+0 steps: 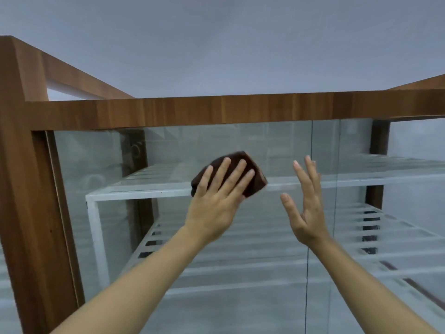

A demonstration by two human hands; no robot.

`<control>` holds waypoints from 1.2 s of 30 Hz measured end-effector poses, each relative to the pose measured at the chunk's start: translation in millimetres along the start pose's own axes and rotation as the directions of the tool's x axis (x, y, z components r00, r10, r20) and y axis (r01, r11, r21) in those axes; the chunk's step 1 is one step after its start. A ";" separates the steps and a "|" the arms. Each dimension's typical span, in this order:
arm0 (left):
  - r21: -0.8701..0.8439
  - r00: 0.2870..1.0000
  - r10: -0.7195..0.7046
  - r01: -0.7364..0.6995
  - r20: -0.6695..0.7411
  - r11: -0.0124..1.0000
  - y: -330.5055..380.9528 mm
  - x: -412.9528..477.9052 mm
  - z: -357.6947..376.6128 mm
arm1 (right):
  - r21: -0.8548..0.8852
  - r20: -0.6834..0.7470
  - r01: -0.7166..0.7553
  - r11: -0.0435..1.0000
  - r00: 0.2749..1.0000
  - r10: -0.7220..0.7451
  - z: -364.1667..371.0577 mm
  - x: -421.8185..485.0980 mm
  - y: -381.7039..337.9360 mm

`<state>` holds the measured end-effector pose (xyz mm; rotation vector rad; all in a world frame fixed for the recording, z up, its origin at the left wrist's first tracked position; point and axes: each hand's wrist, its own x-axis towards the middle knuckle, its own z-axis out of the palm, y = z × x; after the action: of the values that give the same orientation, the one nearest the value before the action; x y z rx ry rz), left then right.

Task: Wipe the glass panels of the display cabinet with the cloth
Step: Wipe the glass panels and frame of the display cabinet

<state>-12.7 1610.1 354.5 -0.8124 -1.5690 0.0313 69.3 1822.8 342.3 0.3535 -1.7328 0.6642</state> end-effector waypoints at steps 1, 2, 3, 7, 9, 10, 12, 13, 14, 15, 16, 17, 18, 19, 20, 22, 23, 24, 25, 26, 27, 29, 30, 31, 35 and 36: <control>0.003 0.985 0.168 -0.168 0.044 0.986 14.3 -26.4 4.4 | 0.007 0.012 -0.012 1.000 1.000 0.012 -2.0 -5.3 1.9; 0.006 0.936 0.332 -0.335 0.116 0.942 24.9 -50.4 5.5 | 0.012 0.030 -0.023 1.000 0.999 0.023 -4.0 -10.6 3.7; 0.006 0.879 0.445 -0.452 0.173 0.892 29.0 -63.6 6.7 | 0.015 0.044 -0.029 0.999 0.999 0.028 -6.3 -15.3 5.0; 0.014 0.927 0.361 -0.364 0.105 0.931 16.1 10.6 1.7 | 0.028 0.005 -0.014 0.999 1.000 0.014 -15.0 -19.2 8.1; -0.008 0.993 0.114 -0.114 -0.012 0.993 15.1 66.8 -6.3 | 0.037 -0.053 -0.015 0.999 0.998 0.017 -15.5 -19.3 8.1; -0.031 0.999 -0.005 0.003 -0.041 1.000 20.9 84.3 -7.0 | 0.050 -0.084 -0.010 0.999 0.996 0.014 -15.3 -19.3 7.6; -0.076 0.991 -0.111 0.106 -0.072 0.991 47.2 87.6 3.7 | 0.108 -0.145 0.007 0.994 0.989 0.009 -14.3 -19.3 7.9; -0.070 0.997 -0.049 0.045 -0.053 0.997 66.1 72.2 11.1 | 0.149 -0.168 0.016 0.989 0.986 0.009 -14.1 -19.0 8.8; -0.050 0.995 0.102 -0.102 -0.006 0.993 85.5 45.7 18.5 | 0.179 -0.183 0.026 0.984 0.983 0.007 -13.9 -19.2 9.2; -0.044 0.957 0.282 -0.280 0.065 0.959 101.3 12.1 24.2 | 0.185 -0.189 0.033 0.982 0.982 0.003 -13.6 -19.8 9.3; -0.049 0.898 0.417 -0.414 0.142 0.909 110.1 -23.3 27.5 | 0.166 -0.185 0.035 0.985 0.983 -0.004 -12.8 -21.4 9.6; -0.051 0.862 0.472 -0.472 0.186 0.880 108.3 -54.1 28.0 | 0.134 -0.176 0.038 0.990 0.984 -0.014 -11.3 -23.6 8.7; -0.061 0.868 0.454 -0.451 0.201 0.890 96.1 -74.0 24.8 | 0.097 -0.164 0.044 0.994 0.986 -0.028 -9.0 -25.6 7.0; -0.070 0.904 0.382 -0.376 0.190 0.924 75.8 -81.1 19.0 | 0.060 -0.149 0.054 0.997 0.988 -0.045 -4.9 -27.9 4.5; -0.047 0.950 0.280 -0.276 0.137 0.960 50.3 -78.6 11.8 | 0.027 -0.125 0.067 0.997 0.990 -0.063 1.4 -29.9 0.2; 0.030 1.000 -0.027 0.027 -0.006 0.999 -14.6 -52.4 -4.1 | -0.074 -0.065 0.119 0.990 0.990 -0.124 22.0 -32.0 -10.4; 0.025 0.980 -0.195 0.195 -0.032 0.980 -50.1 -34.7 -13.8 | -0.147 -0.036 0.152 0.977 0.987 -0.158 35.6 -31.7 -16.7; 0.004 0.943 -0.329 0.330 -0.054 0.944 -79.4 -19.7 -22.4 | -0.219 -0.007 0.182 0.959 0.982 -0.188 50.5 -31.1 -24.1; -0.017 0.910 -0.408 0.408 -0.065 0.913 -99.5 -12.6 -28.4 | -0.278 0.017 0.208 0.938 0.977 -0.212 65.7 -30.5 -32.7; -0.026 0.905 -0.419 0.419 -0.070 0.908 -109.7 -16.7 -29.0 | -0.321 0.038 0.233 0.918 0.972 -0.233 80.7 -30.4 -41.2; -0.026 0.917 -0.394 0.393 -0.070 0.919 -109.4 -32.9 -25.5 | -0.354 0.056 0.254 0.900 0.966 -0.250 94.2 -31.5 -49.2; -0.023 0.946 -0.322 0.321 -0.039 0.947 -83.6 -96.8 -14.2 | -0.418 0.068 0.265 0.869 0.963 -0.261 117.3 -37.1 -59.3; -0.025 0.958 -0.287 0.287 0.004 0.958 -64.9 -139.6 -9.0 | -0.445 0.062 0.254 0.859 0.966 -0.253 126.8 -43.2 -62.4; -0.024 0.966 -0.251 0.253 0.063 0.967 -49.1 -183.9 -8.6 | -0.458 0.052 0.237 0.857 0.969 -0.241 137.3 -52.0 -66.2; -0.015 0.962 -0.236 0.240 0.139 0.971 -71.3 -218.9 -17.9 | -0.466 0.074 0.234 0.853 0.971 -0.226 162.3 -84.6 -74.5; -0.041 0.939 -0.334 0.338 0.081 0.940 -90.3 -194.4 -20.9 | -0.469 0.083 0.242 0.849 0.969 -0.231 167.2 -90.6 -75.3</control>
<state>-48.0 1435.4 233.5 -0.5802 -1.7670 -0.2338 4.4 1652.8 248.8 0.2217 -1.7715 0.0401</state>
